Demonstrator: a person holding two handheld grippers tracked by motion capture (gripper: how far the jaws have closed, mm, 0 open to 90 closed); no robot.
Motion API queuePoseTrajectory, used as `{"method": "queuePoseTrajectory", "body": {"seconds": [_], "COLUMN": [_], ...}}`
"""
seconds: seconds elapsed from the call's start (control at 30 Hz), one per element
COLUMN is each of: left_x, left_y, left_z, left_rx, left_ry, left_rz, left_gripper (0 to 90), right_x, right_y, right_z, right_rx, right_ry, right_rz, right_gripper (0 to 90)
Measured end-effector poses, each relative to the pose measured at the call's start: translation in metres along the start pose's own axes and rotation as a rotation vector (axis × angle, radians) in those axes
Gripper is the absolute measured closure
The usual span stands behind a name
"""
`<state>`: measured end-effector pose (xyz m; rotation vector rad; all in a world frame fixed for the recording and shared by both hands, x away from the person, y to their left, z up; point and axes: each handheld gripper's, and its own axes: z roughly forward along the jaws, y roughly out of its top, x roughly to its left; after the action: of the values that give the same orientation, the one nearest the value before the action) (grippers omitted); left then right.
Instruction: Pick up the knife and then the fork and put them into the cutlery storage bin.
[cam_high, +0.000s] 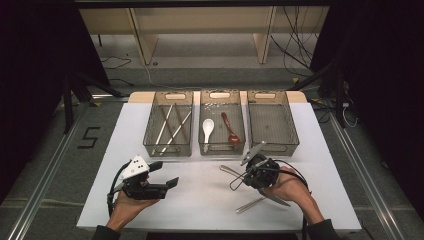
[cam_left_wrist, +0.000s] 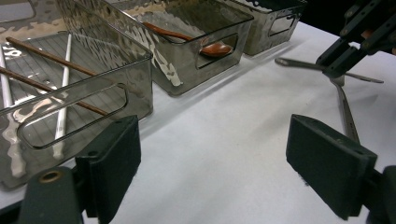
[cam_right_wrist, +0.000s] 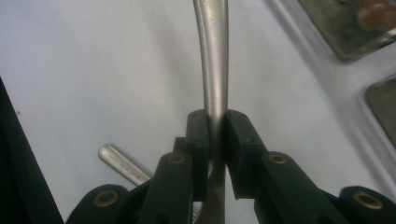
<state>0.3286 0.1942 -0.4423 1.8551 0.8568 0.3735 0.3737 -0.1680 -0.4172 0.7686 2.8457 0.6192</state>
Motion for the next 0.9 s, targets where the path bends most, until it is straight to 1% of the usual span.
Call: {"method": "queuePoseTrajectory", "body": {"seconds": [0.2,0.5,0.53,0.67,0.73,0.9], "left_x": [0.001,0.002,0.002,0.001,0.002,0.003], "left_y": [0.000,0.000,0.000,0.000,0.000,-0.001], "left_z": [-0.001,-0.001,-0.001,-0.001,-0.002,-0.002], "left_rx": [-0.005,-0.010,-0.011,-0.024,-0.020,-0.022], "left_ry": [0.003,0.005,0.005,0.009,0.010,0.010], "left_rz": [-0.007,-0.004,-0.004,-0.014,-0.006,-0.011], "left_gripper": [17.6,17.6,17.6,17.6,17.6,17.6], "right_x": [-0.010,-0.029,-0.032,-0.041,-0.045,-0.056], "right_y": [-0.001,0.002,0.002,0.005,0.007,0.010], "right_z": [-0.014,-0.040,-0.042,-0.049,-0.052,-0.058], "right_rx": [-0.063,-0.160,-0.169,-0.198,-0.215,-0.250], "right_ry": [-0.012,-0.065,-0.069,-0.101,-0.107,-0.123], "right_rz": [0.045,0.098,0.111,0.134,0.151,0.183], "right_gripper": [80.6,80.6,80.6,80.6,80.5,80.6]}}
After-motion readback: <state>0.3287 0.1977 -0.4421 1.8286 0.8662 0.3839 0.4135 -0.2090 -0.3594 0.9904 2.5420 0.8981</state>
